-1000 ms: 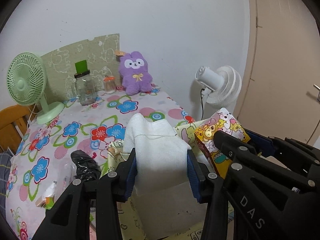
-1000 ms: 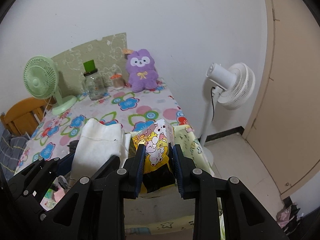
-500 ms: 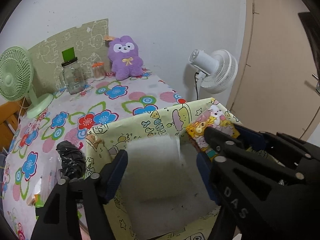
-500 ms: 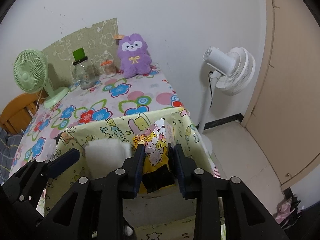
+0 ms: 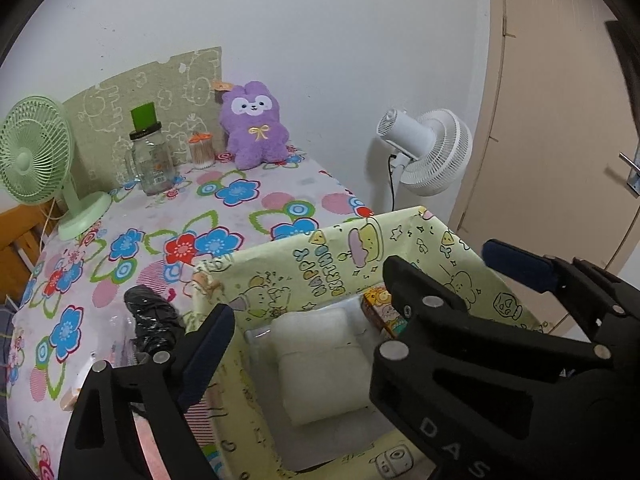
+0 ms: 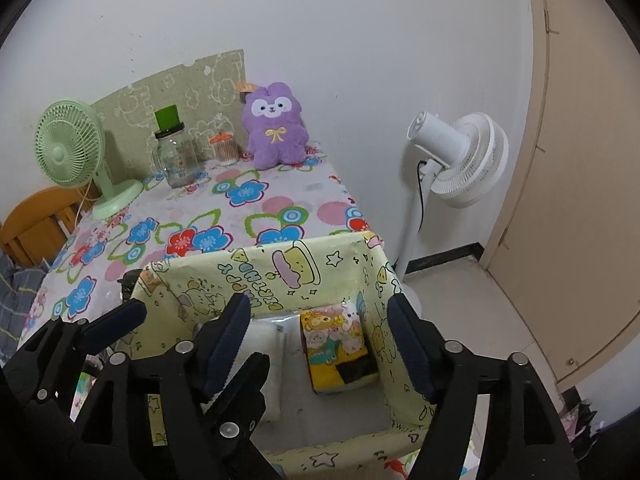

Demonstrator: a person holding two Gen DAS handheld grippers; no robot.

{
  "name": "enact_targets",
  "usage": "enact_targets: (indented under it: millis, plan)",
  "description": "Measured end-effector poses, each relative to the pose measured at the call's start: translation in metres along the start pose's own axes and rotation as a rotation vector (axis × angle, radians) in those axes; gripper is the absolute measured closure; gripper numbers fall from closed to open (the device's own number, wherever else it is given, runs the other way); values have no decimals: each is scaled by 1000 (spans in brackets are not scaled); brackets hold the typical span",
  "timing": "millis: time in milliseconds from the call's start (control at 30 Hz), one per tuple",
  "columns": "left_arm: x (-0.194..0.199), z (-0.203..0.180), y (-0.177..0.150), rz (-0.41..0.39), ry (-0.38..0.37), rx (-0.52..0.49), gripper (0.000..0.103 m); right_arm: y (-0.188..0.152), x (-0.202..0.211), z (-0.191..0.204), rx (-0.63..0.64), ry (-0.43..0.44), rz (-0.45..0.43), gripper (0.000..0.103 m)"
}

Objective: Organize soft objects
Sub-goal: 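Lower both items into the storage box and open both tools, then withdraw both tools from the storage box back over the table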

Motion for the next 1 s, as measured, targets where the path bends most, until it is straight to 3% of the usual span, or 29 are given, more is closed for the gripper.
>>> enact_targets:
  millis: [500,1000]
  plan:
    - [46,14,5,-89,7,7,3,10,50,19,7,-16,-101,4]
    - [87,37,-5,-145,40,21,0,9,86,49,28,17,-155,2]
Point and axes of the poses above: each gripper's, at about its wrist camera, not at the fingertips, and x roughly against the way its jaws point, z to its left, y to its top, the point moved 7 cm from there along -x, roughly the way its jaws point, and after that the axes turned 6 degrees about -y, right-handed, at the moved point
